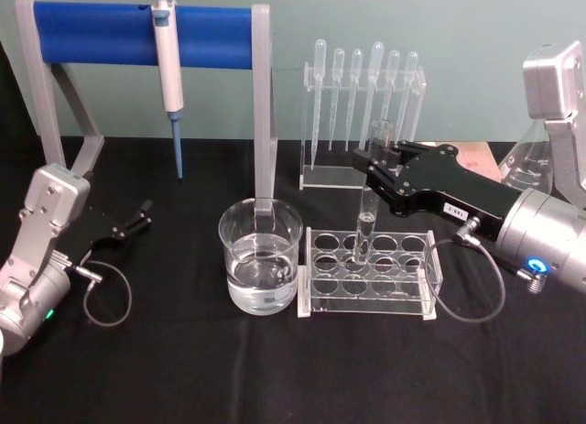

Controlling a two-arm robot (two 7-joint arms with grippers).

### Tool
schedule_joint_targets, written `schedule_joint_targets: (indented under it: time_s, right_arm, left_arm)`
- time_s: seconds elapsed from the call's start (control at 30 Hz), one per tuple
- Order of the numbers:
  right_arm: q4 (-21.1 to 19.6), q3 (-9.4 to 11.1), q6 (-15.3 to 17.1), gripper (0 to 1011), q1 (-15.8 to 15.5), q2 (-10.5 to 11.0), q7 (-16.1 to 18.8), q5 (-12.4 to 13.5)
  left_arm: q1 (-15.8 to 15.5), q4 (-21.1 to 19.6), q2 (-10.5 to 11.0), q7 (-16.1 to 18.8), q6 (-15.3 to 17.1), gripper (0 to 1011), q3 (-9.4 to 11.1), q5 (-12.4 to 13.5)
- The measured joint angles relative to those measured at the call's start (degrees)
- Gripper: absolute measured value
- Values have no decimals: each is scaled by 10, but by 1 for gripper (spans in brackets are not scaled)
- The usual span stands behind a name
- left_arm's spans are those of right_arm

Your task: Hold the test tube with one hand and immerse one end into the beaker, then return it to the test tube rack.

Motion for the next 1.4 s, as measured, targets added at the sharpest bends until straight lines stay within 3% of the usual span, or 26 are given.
schedule_joint_targets:
  time_s: [0.63, 0.8, 1.1, 1.23, 1.4]
  right_arm:
    - [-7, -2, -2, 226, 1, 4, -3, 4]
    - [-20, -13, -1, 226, 16, 4, -9, 9]
    - [3, -61, 1, 226, 77, -24, -13, 6]
    - [42, -102, -5, 226, 115, -47, -13, -4]
    - [80, -134, -28, 226, 134, -61, -13, -21]
  left_arm:
    - [0, 0, 0, 0, 0, 1000, 0, 0]
    - [0, 0, 0, 0, 0, 1000, 0, 0]
    - [0, 0, 0, 0, 0, 1000, 0, 0]
    - [0, 0, 0, 0, 0, 1000, 0, 0]
    - [0, 0, 0, 0, 0, 1000, 0, 0]
